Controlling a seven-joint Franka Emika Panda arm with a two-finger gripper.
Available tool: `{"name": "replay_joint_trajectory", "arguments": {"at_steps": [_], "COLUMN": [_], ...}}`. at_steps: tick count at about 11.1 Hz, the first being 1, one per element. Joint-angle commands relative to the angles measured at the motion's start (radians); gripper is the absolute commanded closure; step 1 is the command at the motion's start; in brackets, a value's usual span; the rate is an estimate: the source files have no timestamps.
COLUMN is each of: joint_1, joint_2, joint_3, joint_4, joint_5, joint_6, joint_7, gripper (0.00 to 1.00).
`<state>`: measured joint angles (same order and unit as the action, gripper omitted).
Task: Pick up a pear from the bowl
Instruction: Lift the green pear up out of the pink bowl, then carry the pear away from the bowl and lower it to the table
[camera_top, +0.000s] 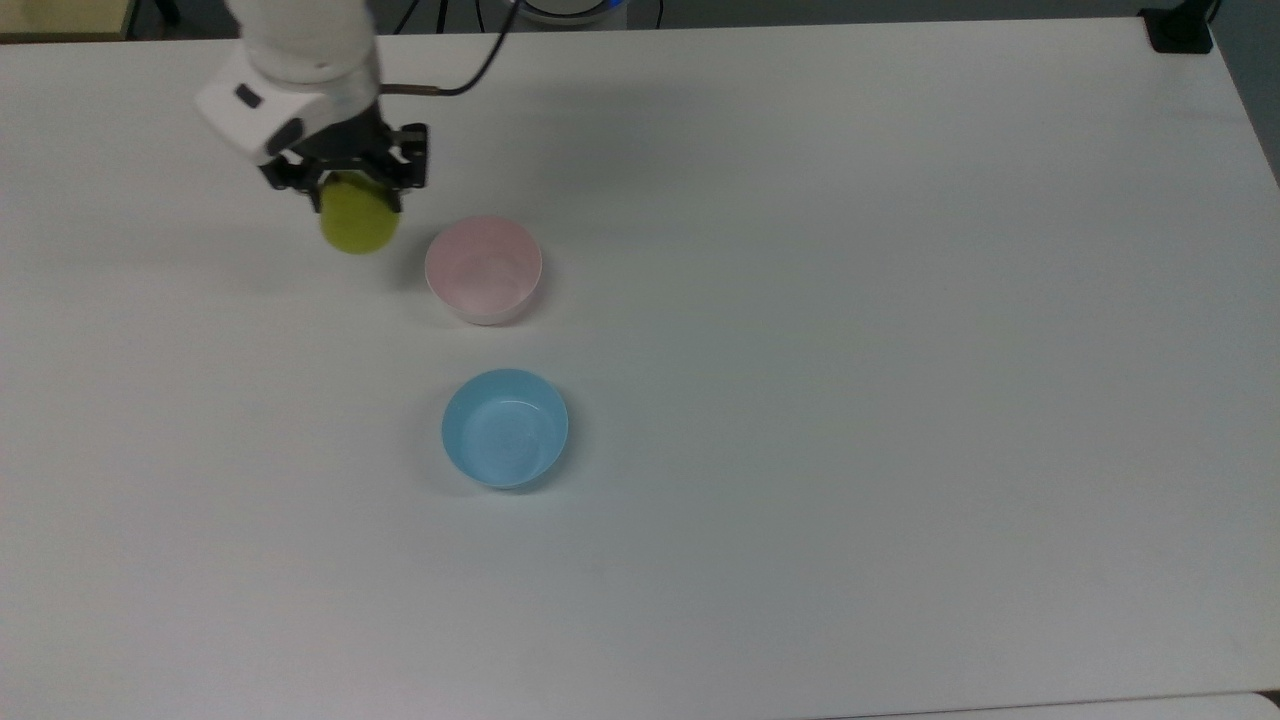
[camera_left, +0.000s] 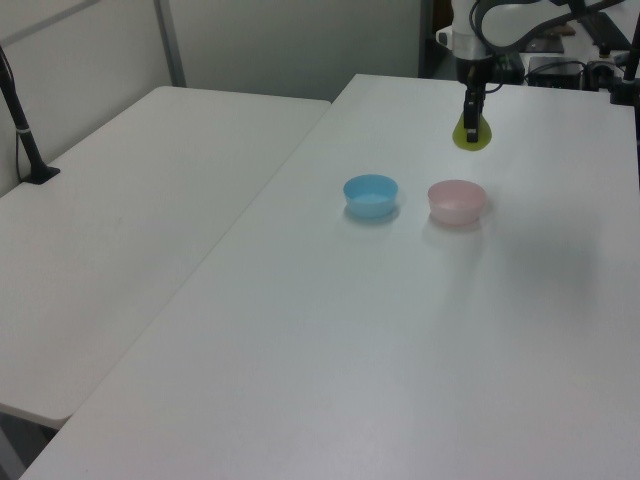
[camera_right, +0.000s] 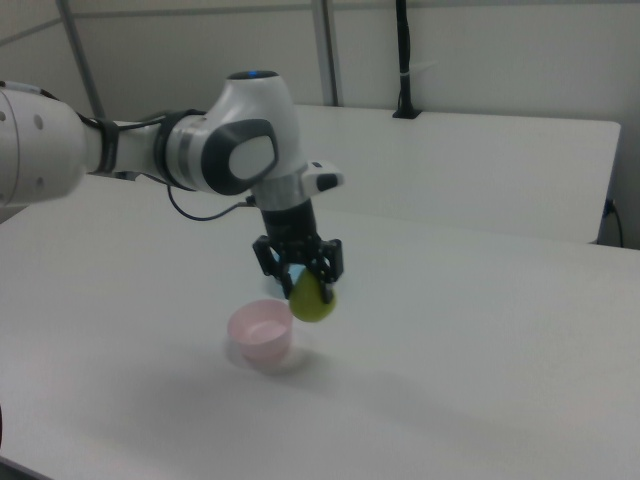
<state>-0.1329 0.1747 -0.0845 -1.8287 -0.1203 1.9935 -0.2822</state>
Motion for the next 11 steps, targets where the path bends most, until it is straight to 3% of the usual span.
{"name": "replay_joint_trajectory", "arguments": {"at_steps": [1, 6, 7, 9, 11], "joint_1": [-0.065, -0.149, -0.154, -0.155, -0.151], "joint_2": [0.070, 0.190, 0.195, 0.189, 0.161], "joint_3": [-0.008, -0.008, -0.008, -0.008, -0.008], "joint_4": [0.009, 0.006, 0.006, 0.006, 0.008], "joint_5": [-0.009, -0.015, -0.015, -0.015, -0.013], "joint_6": [0.112, 0.244, 0.249, 0.248, 0.235], "joint_7": [-0.051, -0.081, -0.081, -0.081, -0.063], "gripper": [0.63, 0.61, 0.49, 0.00, 0.00]}}
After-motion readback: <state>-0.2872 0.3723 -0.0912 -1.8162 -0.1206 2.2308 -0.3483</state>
